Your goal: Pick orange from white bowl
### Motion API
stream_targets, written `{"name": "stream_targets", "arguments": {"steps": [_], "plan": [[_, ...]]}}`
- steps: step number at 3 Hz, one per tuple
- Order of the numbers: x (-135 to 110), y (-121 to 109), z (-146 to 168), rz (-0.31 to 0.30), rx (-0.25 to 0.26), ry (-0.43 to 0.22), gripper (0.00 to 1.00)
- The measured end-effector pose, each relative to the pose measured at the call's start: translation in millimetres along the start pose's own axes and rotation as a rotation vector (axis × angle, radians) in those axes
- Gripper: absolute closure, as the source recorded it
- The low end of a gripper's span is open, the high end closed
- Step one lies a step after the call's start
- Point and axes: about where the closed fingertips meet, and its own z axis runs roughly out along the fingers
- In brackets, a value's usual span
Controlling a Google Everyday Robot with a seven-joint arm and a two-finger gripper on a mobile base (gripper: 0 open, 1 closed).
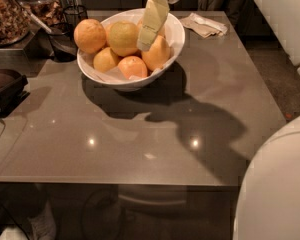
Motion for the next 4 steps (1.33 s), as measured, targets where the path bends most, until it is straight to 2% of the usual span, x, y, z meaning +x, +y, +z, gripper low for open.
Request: {"name": "stream_targets", "arguments": {"steps": [1, 2, 4], "plan": [[-16.9, -7.2, 3.2, -0.013, 0.012, -0.018, 0.0], [-28.7, -13.6, 9.0, -0.018, 0.019, -0.017, 0.06], [-39.3, -19.3, 24.1, -0.004, 0.016, -0.001, 0.14]]}}
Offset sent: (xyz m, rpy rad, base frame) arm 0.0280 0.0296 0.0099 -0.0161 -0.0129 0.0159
